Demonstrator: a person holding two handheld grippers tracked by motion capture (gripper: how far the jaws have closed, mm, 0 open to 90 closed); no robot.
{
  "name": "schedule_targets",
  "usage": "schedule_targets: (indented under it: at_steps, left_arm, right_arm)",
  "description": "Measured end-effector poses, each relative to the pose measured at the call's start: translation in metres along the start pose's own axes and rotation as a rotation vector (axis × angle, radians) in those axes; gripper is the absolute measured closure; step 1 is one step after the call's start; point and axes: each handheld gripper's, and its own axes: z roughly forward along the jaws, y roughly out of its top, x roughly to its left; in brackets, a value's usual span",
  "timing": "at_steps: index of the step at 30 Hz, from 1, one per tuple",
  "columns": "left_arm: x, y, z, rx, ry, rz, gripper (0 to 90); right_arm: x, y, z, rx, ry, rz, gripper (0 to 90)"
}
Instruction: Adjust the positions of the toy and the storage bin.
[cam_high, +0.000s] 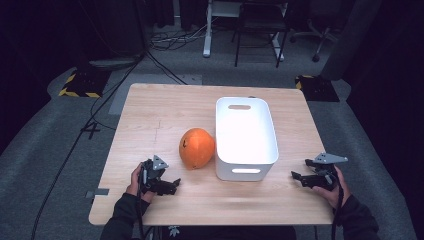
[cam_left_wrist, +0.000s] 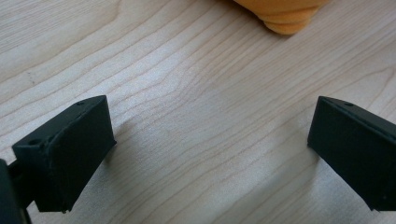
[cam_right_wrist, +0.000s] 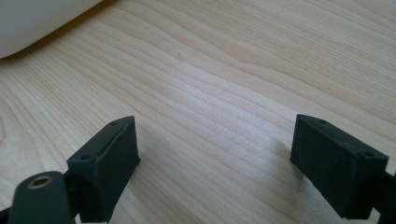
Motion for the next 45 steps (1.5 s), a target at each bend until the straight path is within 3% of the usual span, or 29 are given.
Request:
schedule_targets:
  at_steps: [6,7,9,12,13,15,19,20,25,33,35,39,42,45]
  left_arm:
    - [-0.003,-0.004,-0.004,0.007,-0.016,0.017,0.5]
    - [-0.005,-0.005,-0.004,0.011,-0.021,-0.001,0.6]
    - [-0.006,-0.006,-0.005,0.007,-0.019,0.005,0.6]
    - [-0.006,-0.006,-0.005,0.007,-0.022,0.013,0.6]
    - [-0.007,-0.006,-0.005,0.008,-0.025,0.018,0.5]
    - [-0.007,-0.006,-0.005,0.014,-0.031,0.015,0.5]
    - [-0.007,-0.006,-0.005,0.014,-0.031,0.016,0.4]
    - [-0.007,-0.006,-0.005,0.012,-0.030,0.017,0.4]
    - [-0.007,-0.006,-0.004,0.001,-0.022,0.023,0.4]
    - [-0.007,-0.006,-0.004,0.001,-0.019,0.025,0.4]
    - [-0.007,-0.006,-0.004,0.001,-0.019,0.025,0.4]
    - [-0.007,-0.006,-0.004,0.001,-0.019,0.025,0.4]
    - [-0.007,-0.006,-0.004,0.001,-0.019,0.026,0.5]
    - [-0.007,-0.006,-0.005,0.002,-0.019,0.025,0.4]
  right_arm:
    - [-0.001,0.000,-0.001,0.015,0.017,-0.018,15.0]
    - [-0.001,0.001,-0.002,0.019,0.024,-0.024,15.0]
    - [-0.002,0.001,-0.002,0.028,0.026,-0.033,15.0]
    - [-0.003,0.004,-0.003,0.045,0.015,-0.009,16.4]
    - [-0.004,0.004,-0.003,0.041,0.006,-0.016,18.1]
    - [-0.005,0.007,-0.006,0.012,0.013,0.026,19.3]
    - [-0.004,0.018,-0.014,-0.039,0.025,0.029,21.2]
    - [-0.002,0.028,-0.020,-0.083,0.025,0.014,21.7]
    - [0.002,0.052,-0.036,-0.171,0.032,0.006,22.1]
    - [0.015,0.091,-0.046,-0.246,0.048,-0.038,22.1]
    - [0.020,0.109,-0.049,-0.290,0.078,-0.037,22.5]
    - [0.029,0.131,-0.051,-0.313,0.074,-0.054,23.5]
    - [0.035,0.143,-0.047,-0.296,0.046,-0.082,24.9]
    - [0.038,0.150,-0.042,-0.285,0.054,-0.086,25.1]
